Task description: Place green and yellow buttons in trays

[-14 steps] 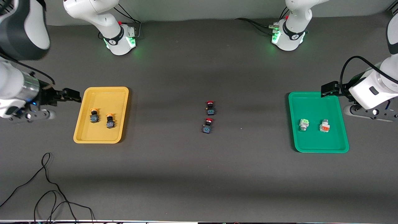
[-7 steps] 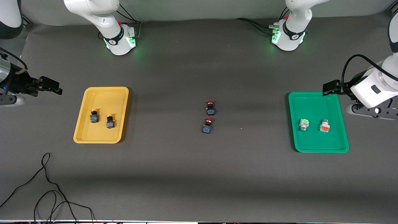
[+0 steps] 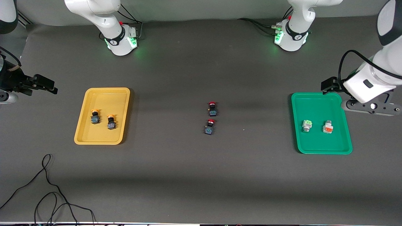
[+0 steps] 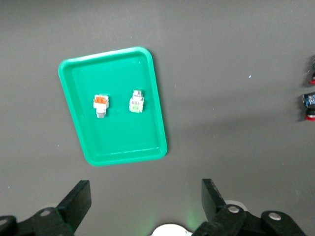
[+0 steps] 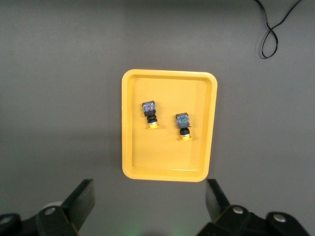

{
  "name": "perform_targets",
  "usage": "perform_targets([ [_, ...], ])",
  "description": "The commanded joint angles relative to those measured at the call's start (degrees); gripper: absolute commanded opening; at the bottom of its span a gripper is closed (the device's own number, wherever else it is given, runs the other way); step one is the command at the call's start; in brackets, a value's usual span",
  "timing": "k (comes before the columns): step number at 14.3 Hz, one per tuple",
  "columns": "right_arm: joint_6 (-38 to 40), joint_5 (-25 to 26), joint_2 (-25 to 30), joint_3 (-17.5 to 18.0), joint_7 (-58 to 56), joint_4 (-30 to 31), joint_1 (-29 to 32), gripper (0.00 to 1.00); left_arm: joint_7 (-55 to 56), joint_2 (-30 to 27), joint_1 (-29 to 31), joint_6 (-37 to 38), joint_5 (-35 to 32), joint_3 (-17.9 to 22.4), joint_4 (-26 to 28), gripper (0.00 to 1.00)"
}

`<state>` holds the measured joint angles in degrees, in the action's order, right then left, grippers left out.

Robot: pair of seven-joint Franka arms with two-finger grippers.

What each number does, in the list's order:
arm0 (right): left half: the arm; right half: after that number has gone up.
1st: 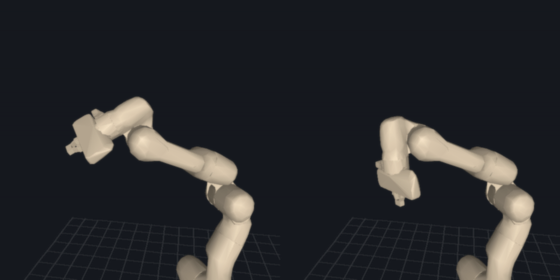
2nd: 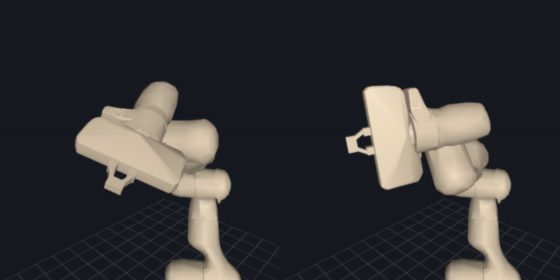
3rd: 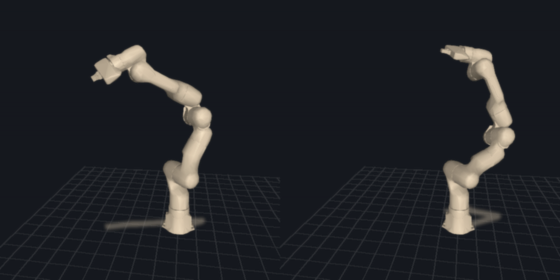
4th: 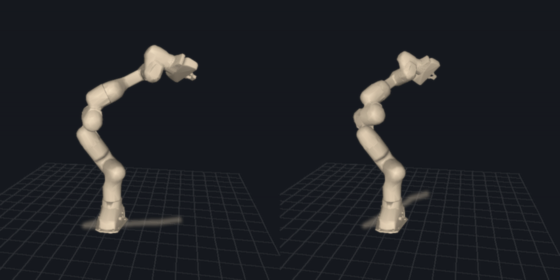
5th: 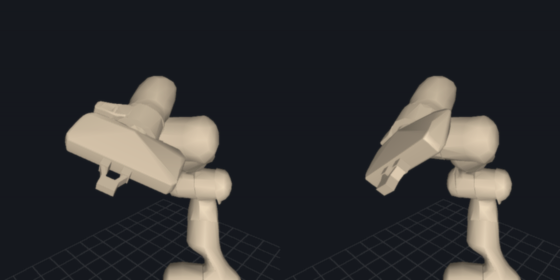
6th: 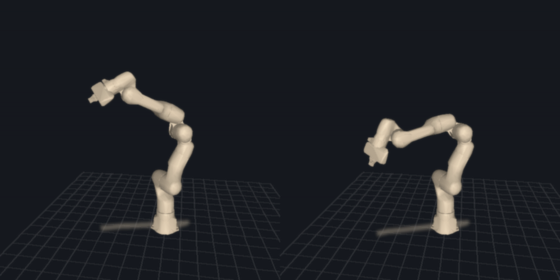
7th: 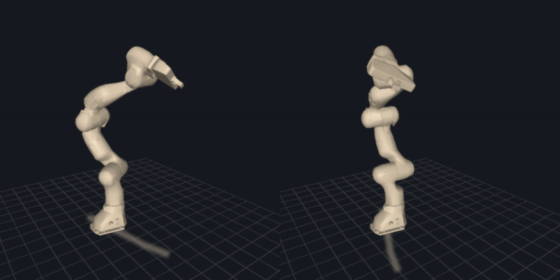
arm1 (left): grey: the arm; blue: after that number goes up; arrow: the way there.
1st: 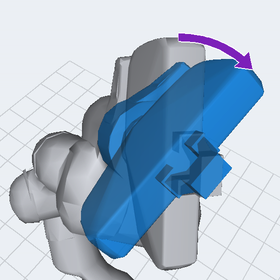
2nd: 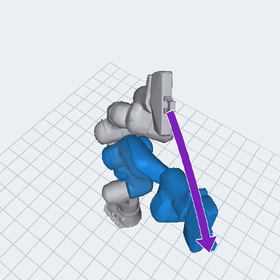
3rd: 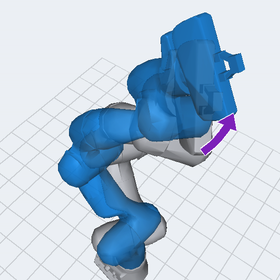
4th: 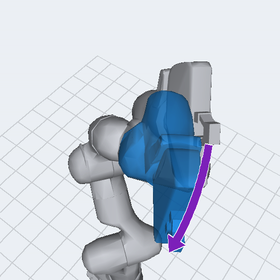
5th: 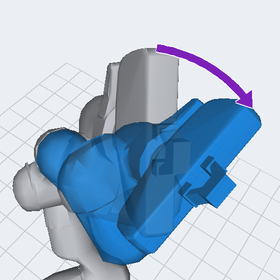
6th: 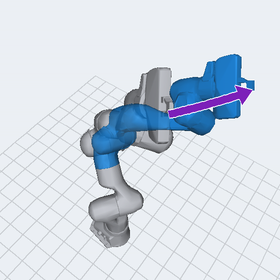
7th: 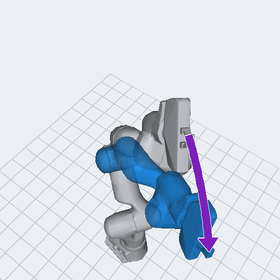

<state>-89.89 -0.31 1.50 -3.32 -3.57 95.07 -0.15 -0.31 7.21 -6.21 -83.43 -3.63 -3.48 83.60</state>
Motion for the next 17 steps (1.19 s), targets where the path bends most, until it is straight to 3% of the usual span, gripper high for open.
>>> perform_targets([
  [1,-0.29,1.18,0.26,0.33,1.11,-0.41,0.33,1.0,-0.66,-9.48,-2.84,-8.92,0.12,3.05,14.1,1.0],
  [17,0.24,1.19,-0.36,0.41,1.72,-1.47,0.42,1.0,-0.57,-6.25,-2.32,-7.1,-0.41,2.52,11.32,1.0],
])
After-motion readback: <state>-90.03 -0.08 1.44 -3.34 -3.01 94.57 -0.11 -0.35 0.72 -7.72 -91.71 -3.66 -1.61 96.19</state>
